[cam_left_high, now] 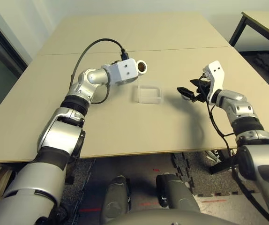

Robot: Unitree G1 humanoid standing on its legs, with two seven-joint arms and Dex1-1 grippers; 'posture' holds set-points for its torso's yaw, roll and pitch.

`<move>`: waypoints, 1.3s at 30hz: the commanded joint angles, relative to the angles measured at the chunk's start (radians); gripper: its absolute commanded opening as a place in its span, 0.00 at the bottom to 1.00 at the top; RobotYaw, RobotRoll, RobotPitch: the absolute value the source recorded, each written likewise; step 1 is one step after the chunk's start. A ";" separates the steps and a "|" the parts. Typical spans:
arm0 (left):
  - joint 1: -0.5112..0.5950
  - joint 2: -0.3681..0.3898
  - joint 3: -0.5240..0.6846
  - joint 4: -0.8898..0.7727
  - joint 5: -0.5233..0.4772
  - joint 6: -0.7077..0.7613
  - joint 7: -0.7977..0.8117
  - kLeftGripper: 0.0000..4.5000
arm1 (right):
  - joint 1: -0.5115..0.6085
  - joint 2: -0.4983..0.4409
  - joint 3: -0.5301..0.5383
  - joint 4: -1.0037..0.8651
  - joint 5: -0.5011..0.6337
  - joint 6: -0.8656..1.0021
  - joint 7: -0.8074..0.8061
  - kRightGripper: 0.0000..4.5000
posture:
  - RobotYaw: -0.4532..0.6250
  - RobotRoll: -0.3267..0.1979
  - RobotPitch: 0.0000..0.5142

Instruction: Pour the medicine from the bottle into the box.

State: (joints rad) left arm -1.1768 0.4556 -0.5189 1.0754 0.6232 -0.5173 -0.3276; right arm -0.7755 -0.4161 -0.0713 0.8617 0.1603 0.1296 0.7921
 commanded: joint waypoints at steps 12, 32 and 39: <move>-0.243 -0.092 -0.456 0.238 0.549 -0.002 0.489 0.59 | 0.018 0.030 -0.007 -0.069 0.033 0.039 0.011 1.00 | 0.30 0.62 0.08; -0.104 -0.122 0.166 0.264 -0.140 0.052 -0.157 0.59 | 0.022 0.028 -0.006 -0.101 0.042 0.059 0.020 1.00 | 0.31 0.62 0.09; 0.005 -0.132 0.436 0.186 -0.434 0.231 -0.376 0.59 | 0.034 0.018 -0.005 -0.163 0.067 0.082 0.072 1.00 | 0.32 0.62 0.11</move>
State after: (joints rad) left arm -1.1933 0.3281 -0.1268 1.2923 0.2558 -0.3365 -0.6657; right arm -0.7495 -0.3897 -0.0750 0.7423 0.2107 0.1951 0.8399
